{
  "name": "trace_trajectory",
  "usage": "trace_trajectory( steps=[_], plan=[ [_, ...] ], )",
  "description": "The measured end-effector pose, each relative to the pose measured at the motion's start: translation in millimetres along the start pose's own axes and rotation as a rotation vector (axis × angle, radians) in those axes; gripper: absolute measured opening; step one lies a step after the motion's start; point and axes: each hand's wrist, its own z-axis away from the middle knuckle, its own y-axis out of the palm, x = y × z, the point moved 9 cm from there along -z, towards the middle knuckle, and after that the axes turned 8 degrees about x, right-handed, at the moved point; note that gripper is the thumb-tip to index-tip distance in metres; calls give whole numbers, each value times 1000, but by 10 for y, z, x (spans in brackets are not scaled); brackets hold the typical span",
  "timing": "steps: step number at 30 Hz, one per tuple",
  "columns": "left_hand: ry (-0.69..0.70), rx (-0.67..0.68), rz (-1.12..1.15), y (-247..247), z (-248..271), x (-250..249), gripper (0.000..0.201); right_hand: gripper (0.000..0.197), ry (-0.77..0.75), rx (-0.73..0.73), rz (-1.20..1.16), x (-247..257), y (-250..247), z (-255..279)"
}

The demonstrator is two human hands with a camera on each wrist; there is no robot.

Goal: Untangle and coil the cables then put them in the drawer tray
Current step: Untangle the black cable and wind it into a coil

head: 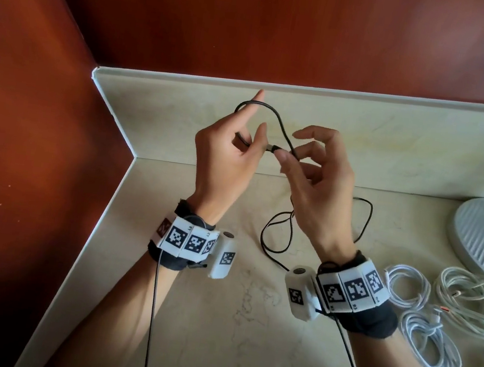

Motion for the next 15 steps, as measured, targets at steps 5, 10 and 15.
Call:
trace_trajectory(
  steps=[5, 10, 15],
  plan=[
    [105, -32, -38, 36, 90, -257, 44, 17, -24, -155, 112, 24, -89, 4],
    [194, -48, -94, 96, 174, -394, 39, 8, -43, -126, 269, -53, -79, -57],
    [109, -50, -64, 82, 124, -200, 40, 17, -34, 62, 107, -32, -2, -88]
  ],
)
